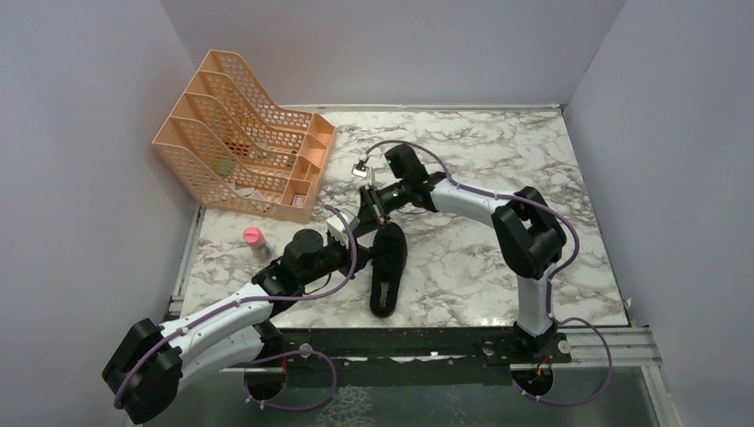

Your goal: Tie the shoes

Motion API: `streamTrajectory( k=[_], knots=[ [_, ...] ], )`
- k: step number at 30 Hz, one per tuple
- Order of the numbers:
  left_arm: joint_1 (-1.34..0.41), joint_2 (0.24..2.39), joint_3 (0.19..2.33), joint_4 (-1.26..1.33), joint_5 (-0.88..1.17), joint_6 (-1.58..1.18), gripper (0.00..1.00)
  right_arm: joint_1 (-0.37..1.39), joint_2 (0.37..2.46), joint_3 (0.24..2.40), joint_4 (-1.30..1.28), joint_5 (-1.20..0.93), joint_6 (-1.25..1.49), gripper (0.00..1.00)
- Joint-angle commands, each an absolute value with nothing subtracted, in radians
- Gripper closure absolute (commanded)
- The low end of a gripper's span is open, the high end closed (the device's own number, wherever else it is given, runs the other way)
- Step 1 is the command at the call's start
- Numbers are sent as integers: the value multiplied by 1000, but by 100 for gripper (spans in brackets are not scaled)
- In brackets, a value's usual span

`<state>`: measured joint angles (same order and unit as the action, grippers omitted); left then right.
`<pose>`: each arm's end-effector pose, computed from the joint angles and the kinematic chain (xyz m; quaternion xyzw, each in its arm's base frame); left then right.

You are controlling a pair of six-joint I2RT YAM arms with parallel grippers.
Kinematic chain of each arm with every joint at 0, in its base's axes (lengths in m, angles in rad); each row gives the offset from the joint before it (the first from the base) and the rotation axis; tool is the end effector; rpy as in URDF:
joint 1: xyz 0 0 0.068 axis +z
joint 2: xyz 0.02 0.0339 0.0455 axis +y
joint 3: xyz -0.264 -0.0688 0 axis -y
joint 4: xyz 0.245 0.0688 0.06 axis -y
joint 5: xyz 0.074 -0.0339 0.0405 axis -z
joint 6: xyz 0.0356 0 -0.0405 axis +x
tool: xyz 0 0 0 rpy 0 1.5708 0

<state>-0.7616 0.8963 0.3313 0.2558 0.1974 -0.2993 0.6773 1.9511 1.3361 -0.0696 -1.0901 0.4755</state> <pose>0.1384 -0.1416 0.2060 0.2407 0.7689 -0.3656 0.4660 0.3097 0.2896 0.2091 -0.2990 0.7462 0.5925 0.0521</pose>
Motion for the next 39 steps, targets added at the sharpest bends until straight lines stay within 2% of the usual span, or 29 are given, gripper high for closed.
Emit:
streamTrajectory(
  k=[1, 6, 9, 16, 18, 20, 24, 28, 36, 39],
  knots=[
    [-764, 877, 316, 315, 228, -315, 100, 745, 2040, 1425, -271, -1120, 420, 99],
    [-764, 865, 303, 315, 239, -320, 100, 783, 2149, 1503, -403, -1155, 447, 99],
    [-765, 857, 291, 315, 236, -331, 100, 799, 2179, 1564, -542, -1158, 400, 91],
    [-764, 848, 288, 315, 232, -344, 100, 766, 2127, 1553, -510, -1117, 483, 55],
    [-764, 848, 287, 315, 233, -355, 100, 746, 2097, 1532, -459, -1110, 521, 49],
    [-765, 850, 285, 314, 221, -364, 100, 718, 2075, 1535, -512, -1070, 508, 47],
    [-764, 859, 308, 284, 170, -384, 100, 631, 1890, 1480, -555, -841, 425, 44],
    [-763, 896, 335, 281, 148, -410, 100, 669, 1690, 1395, -550, -646, 182, 44],
    [-760, 981, 382, 268, 161, -432, 100, 918, 1277, 891, -131, -496, -198, 43],
    [-758, 985, 380, 266, 162, -448, 100, 981, 1150, 762, 53, -565, -431, 41]
  ],
)
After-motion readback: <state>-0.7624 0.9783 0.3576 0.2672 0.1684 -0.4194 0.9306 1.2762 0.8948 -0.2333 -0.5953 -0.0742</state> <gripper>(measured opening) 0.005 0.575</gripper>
